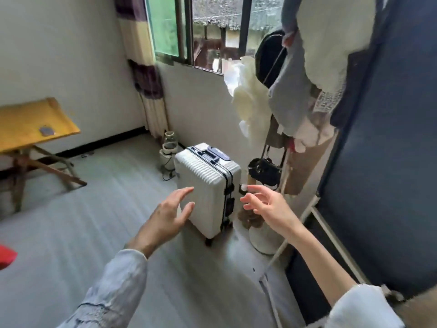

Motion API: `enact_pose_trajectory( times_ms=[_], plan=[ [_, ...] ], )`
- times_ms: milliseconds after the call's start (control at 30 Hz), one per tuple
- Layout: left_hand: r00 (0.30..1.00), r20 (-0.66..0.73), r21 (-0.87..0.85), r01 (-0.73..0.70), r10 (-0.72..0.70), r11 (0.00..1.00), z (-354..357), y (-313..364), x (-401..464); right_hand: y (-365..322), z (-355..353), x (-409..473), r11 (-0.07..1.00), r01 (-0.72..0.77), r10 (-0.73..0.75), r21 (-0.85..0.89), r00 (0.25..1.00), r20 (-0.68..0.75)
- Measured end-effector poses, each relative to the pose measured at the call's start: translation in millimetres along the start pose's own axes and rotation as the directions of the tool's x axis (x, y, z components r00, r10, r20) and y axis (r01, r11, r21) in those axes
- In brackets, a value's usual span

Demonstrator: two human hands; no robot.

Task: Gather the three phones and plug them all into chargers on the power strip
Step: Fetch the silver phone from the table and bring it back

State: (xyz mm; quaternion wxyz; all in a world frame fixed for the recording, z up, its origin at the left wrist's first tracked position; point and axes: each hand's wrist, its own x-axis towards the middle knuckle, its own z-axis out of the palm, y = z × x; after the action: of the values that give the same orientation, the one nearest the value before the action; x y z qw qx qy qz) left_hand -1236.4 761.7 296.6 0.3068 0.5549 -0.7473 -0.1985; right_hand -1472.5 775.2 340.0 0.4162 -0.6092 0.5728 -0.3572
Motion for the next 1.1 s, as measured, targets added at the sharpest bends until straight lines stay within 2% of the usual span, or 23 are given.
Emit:
enact_pose_trajectory(
  times_ms=[167,333,500,633,733,833,1100],
  plan=[
    [0.988,-0.121,0.039,0.098,-0.093,0.994,-41.3,-69.2,80.4,-30.7,45.8,138.0,0.995,0.086,-0.093,0.055,0.986,0.137],
    [0.946,-0.244,0.031,0.225,-0.211,0.974,-91.9,-132.5,158.1,-80.3,90.4,274.5,0.979,0.163,-0.188,0.123,0.956,0.226],
    [0.864,-0.346,0.001,0.391,-0.367,0.92,-151.2,-215.1,198.6,-132.3,167.0,387.2,0.97,0.188,-0.231,0.155,0.914,0.334],
    [0.801,-0.412,-0.016,0.471,-0.435,0.882,-196.9,-294.8,220.7,-166.0,240.6,460.7,0.963,0.227,-0.269,0.147,0.87,0.414],
    [0.771,-0.43,-0.045,0.502,-0.47,0.864,-229.8,-358.9,242.5,-187.9,300.9,514.4,0.956,0.259,-0.293,0.138,0.839,0.457],
    [0.771,-0.421,-0.057,0.503,-0.477,0.863,-265.9,-425.9,266.8,-209.1,366.3,569.3,0.949,0.28,-0.313,0.141,0.823,0.474],
    [0.735,-0.457,-0.077,0.529,-0.501,0.845,-402.9,-589.2,340.3,-289.8,536.6,703.3,0.942,0.288,-0.336,0.173,0.785,0.52]
  ],
)
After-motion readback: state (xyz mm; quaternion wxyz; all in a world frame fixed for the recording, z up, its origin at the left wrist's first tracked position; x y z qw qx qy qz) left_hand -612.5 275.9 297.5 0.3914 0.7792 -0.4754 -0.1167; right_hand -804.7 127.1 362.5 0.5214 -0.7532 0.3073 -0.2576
